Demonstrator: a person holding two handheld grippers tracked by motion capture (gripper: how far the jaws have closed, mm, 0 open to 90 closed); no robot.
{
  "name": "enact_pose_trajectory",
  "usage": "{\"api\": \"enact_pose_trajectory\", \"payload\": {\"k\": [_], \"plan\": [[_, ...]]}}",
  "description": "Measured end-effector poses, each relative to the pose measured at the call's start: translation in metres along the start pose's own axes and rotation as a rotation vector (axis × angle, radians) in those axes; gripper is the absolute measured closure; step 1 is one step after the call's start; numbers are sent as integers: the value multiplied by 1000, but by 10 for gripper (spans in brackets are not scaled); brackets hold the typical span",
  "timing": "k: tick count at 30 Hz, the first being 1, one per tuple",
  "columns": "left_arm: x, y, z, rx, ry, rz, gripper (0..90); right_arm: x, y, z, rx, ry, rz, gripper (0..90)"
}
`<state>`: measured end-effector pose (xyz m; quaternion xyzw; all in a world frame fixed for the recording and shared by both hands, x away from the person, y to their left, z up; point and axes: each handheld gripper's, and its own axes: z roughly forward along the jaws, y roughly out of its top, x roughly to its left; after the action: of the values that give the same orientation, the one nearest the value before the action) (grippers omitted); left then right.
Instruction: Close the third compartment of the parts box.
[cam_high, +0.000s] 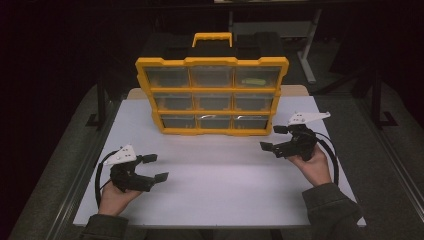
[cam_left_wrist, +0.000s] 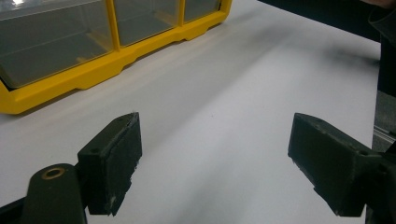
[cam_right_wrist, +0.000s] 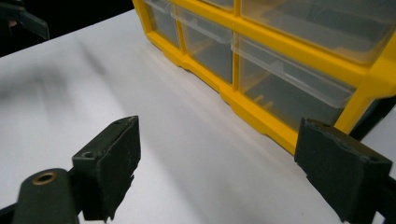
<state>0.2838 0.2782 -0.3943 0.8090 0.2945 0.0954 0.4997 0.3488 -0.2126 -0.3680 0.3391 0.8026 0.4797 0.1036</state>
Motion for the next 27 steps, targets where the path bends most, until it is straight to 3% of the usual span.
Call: {"api": "enact_pose_trajectory", "payload": {"k": [10, 27], "plan": [[0, -2, -2, -20, 10, -10, 177, 0, -19, 1, 2, -13, 2, 136], [2, -13, 0, -3, 20, -24, 177, -2, -46, -5, 5, -44, 31, 136]]}}
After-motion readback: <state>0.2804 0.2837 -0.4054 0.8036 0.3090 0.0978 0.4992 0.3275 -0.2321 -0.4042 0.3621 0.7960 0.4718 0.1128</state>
